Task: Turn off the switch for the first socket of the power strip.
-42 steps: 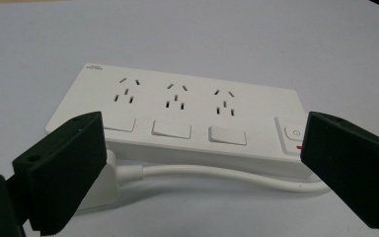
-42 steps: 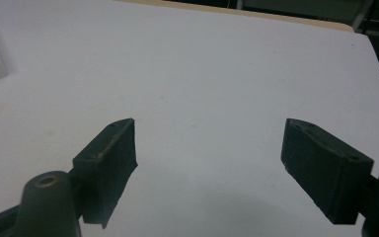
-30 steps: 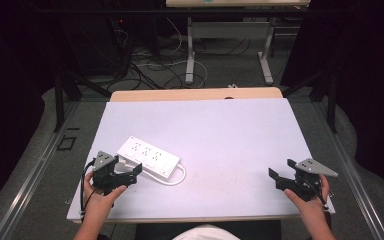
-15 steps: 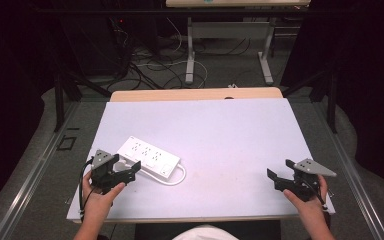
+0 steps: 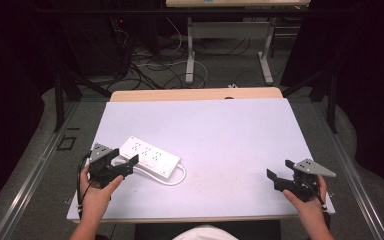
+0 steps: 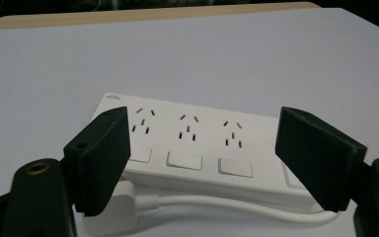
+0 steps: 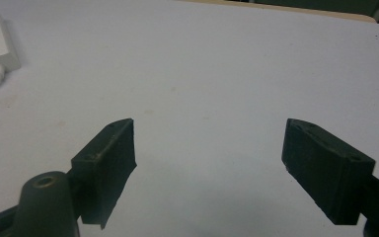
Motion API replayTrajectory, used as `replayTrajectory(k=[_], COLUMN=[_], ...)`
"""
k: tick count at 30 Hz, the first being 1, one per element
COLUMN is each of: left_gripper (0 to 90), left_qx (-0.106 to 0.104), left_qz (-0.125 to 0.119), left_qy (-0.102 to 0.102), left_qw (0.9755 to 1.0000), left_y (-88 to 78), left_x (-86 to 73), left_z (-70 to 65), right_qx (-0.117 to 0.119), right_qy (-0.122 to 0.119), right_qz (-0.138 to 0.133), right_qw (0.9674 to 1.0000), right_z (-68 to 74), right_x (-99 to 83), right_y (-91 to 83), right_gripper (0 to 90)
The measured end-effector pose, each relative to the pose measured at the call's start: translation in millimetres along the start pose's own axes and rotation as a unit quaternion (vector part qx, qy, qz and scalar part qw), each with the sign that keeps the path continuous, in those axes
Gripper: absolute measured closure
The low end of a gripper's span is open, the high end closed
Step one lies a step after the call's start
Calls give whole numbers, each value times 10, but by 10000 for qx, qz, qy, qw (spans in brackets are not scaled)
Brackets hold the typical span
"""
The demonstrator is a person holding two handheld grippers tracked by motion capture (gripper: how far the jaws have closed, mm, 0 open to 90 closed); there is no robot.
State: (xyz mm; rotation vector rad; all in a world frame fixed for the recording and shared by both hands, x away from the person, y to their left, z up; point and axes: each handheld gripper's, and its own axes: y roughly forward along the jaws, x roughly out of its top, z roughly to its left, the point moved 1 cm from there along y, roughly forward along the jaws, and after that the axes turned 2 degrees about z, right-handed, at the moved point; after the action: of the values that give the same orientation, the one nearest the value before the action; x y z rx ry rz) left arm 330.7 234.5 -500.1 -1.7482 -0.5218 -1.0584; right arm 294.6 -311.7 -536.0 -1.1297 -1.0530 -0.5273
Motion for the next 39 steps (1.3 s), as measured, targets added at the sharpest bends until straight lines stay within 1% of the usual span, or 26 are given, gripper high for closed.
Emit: replayTrajectory(k=[1,4,6,8,9,10,11,15,16,17,18,21,22,26,27,32,34,36,38,39], left_gripper=[233,240,240,240,240,242,246,254,259,259,275,286,297,312,317,352,377,397,407,443], left_qx=[-31,-42,-53,-74,-73,-58,-55,-43,-31,-34,-46,-46,-44,-40,-44,-58,-66,-59,-70,-73], left_qz=[24,47,43,92,83,102,117,187,211,224,256,322,331,371,412,474,592,593,693,671], left_qy=[39,44,62,65,72,91,84,61,64,48,29,35,33,20,39,37,55,53,118,97], left_qw=[10000,10000,10000,9999,9999,9999,9999,9998,9998,9997,9997,9995,9994,9993,9991,9989,9982,9982,9975,9977], left_y=[5,8,15,17,22,23,27,41,44,49,52,61,66,83,84,108,115,123,123,134], left_x=[23,47,73,100,111,124,133,173,183,191,199,226,234,262,269,287,298,302,314,319], left_z=[3,4,3,2,-1,-2,-5,-5,-2,-2,-2,3,5,6,9,7,9,6,9,4], right_qx=[5,4,-5,3,0,-31,-28,-16,25,25,40,63,60,43,52,59,62,62,55,57], right_qy=[-6,-22,29,38,2,29,-8,-10,-34,-34,-13,-33,7,19,8,10,20,22,15,26], right_qz=[-2,5,18,21,7,-127,-121,-118,-1,-1,39,19,75,42,100,110,107,112,104,108], right_qw=[10000,10000,10000,10000,10000,9999,9999,9999,10000,10000,10000,10000,10000,10000,9999,9999,9999,9999,9999,9999], right_z=[1,4,17,19,15,23,19,21,19,19,24,23,28,27,25,27,29,29,28,26], right_x=[0,-1,-4,-4,-4,-8,-7,-9,-6,-6,-6,-7,-8,-12,-10,-11,-11,-12,-12,-13], right_y=[1,2,7,8,9,32,29,31,13,13,8,14,10,17,8,9,10,9,10,11], right_gripper=[197,196,196,197,196,196,196,195,195,195,195,195,194,193,193,192,191,190,190,190])
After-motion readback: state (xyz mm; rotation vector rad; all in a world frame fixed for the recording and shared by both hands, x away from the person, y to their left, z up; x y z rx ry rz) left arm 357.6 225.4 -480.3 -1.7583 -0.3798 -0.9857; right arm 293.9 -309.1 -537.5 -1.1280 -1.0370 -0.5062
